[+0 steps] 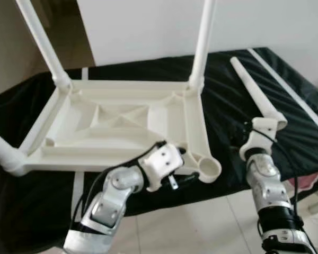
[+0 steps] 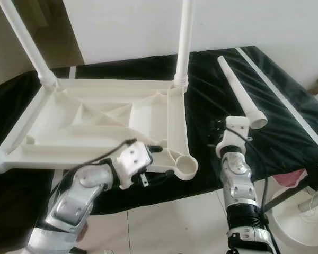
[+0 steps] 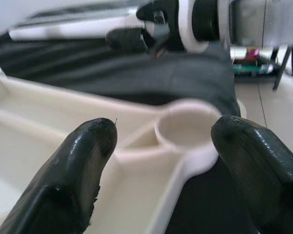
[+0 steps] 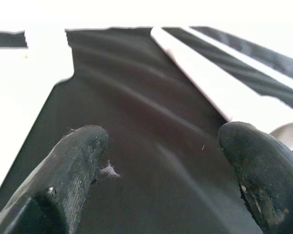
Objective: Building children table
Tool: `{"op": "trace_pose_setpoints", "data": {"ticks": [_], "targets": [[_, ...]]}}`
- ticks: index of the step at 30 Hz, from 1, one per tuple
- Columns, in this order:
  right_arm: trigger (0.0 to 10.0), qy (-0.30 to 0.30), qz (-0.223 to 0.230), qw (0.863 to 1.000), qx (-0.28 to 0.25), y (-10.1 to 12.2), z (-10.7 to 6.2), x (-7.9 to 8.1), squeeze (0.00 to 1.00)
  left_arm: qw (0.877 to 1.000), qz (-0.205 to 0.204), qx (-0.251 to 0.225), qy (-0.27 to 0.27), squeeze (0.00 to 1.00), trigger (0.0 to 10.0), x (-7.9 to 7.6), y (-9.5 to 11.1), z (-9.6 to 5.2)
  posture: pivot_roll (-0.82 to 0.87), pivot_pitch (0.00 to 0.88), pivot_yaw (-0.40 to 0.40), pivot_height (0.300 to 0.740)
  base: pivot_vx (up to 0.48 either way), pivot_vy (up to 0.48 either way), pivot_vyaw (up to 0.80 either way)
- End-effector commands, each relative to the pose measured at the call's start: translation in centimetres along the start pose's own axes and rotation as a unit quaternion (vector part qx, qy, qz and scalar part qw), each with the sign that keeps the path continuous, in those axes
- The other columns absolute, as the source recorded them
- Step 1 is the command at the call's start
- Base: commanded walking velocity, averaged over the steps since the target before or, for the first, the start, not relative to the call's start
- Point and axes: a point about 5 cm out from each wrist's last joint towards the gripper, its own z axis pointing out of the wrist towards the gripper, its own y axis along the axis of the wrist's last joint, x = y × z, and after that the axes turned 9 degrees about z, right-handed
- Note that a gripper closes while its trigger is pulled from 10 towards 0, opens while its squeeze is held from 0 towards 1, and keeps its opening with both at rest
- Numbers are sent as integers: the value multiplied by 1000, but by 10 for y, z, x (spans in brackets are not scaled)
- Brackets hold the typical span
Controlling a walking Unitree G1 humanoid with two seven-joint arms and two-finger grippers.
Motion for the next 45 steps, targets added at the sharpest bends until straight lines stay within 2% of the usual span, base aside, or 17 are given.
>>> {"op": "trace_pose_setpoints", "data": {"ticks": [1,3,4,7,10,11,15,22,26,27,28,29,30,32,36,40,45], "targets": [[10000,-19,6,1000,-4,1,0,-7,0,1000,-13,-4,27,0,10000,4,2,0,41,76,-7,740,0,0,0],[10000,-39,7,999,-17,6,2,-12,0,998,-31,-20,49,0,10000,9,6,2,31,80,-6,740,0,0,0],[10000,-39,7,999,-17,6,2,-12,0,998,-31,-20,49,0,10000,9,6,2,31,80,-6,740,0,0,0],[10000,-75,5,997,-34,14,5,-26,0,995,-60,-11,75,0,10000,17,9,11,19,92,4,740,0,0,0],[10000,-83,5,996,-38,17,5,-30,0,995,-64,-7,78,0,10000,19,10,13,17,95,8,740,0,0,0],[10000,-93,4,995,-44,21,7,-35,0,994,-77,-7,78,0,10000,19,12,14,9,107,23,740,0,0,0],[10000,-104,6,993,-56,31,12,-42,0,991,-111,-27,72,0,10000,18,17,15,2,133,40,740,0,0,0],[10000,-109,0,992,-69,52,22,-50,0,989,-124,-38,73,0,10000,18,29,13,11,211,65,740,0,0,0],[10000,-99,3,993,-66,57,26,-52,0,988,-130,-35,72,0,10000,18,32,11,14,221,67,740,0,0,0],[10000,-89,-1,994,-66,59,28,-53,0,988,-129,-33,72,0,10000,18,33,8,33,260,83,740,0,0,0],[10000,-81,-2,995,-65,61,30,-53,67,988,-130,-32,71,0,10000,18,34,6,33,260,83,740,0,0,0],[10000,-75,-3,995,-64,63,31,-54,67,988,-131,-31,71,0,10000,18,35,5,33,260,83,740,0,0,0],[10000,-71,-2,995,-64,65,32,-56,1000,988,-133,-29,72,0,10000,19,36,3,39,278,91,740,0,0,0],[10000,-57,-14,995,-78,75,35,-57,1000,986,-148,-27,77,0,10000,20,37,-3,50,309,106,740,0,0,0],[10000,-38,-21,996,-83,81,39,-63,1000,983,-165,-7,79,0,10000,16,31,-2,54,318,109,740,0,0,0],[10000,15,-24,997,-75,90,44,-63,1000,983,-167,-8,77,0,10000,13,36,-4,62,326,117,740,0,0,0],[10000,45,-24,997,-58,93,48,-68,1000,983,-168,-4,78,0,10000,13,36,-5,65,328,118,740,0,0,0]]}}
